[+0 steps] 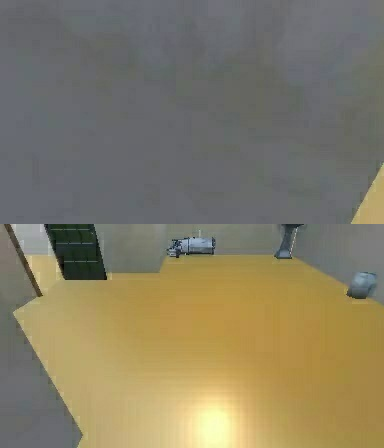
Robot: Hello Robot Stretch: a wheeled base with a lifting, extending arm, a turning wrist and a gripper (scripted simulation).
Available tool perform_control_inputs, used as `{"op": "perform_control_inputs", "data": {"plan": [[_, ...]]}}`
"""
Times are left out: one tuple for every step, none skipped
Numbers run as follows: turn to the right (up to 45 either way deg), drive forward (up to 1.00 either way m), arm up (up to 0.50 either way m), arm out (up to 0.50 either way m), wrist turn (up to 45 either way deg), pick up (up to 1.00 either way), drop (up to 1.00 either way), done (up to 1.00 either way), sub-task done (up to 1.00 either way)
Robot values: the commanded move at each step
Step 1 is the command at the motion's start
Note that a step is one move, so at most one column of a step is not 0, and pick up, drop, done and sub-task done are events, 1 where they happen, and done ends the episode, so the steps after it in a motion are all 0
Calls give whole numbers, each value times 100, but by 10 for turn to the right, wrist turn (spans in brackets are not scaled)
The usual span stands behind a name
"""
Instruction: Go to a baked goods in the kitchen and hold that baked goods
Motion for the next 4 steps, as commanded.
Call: {"op": "perform_control_inputs", "data": {"plan": [[450,0,0,0,0,0,0,0,0],[330,0,0,0,0,0,0,0,0],[0,100,0,0,0,0,0,0,0],[30,0,0,0,0,0,0,0,0]]}}
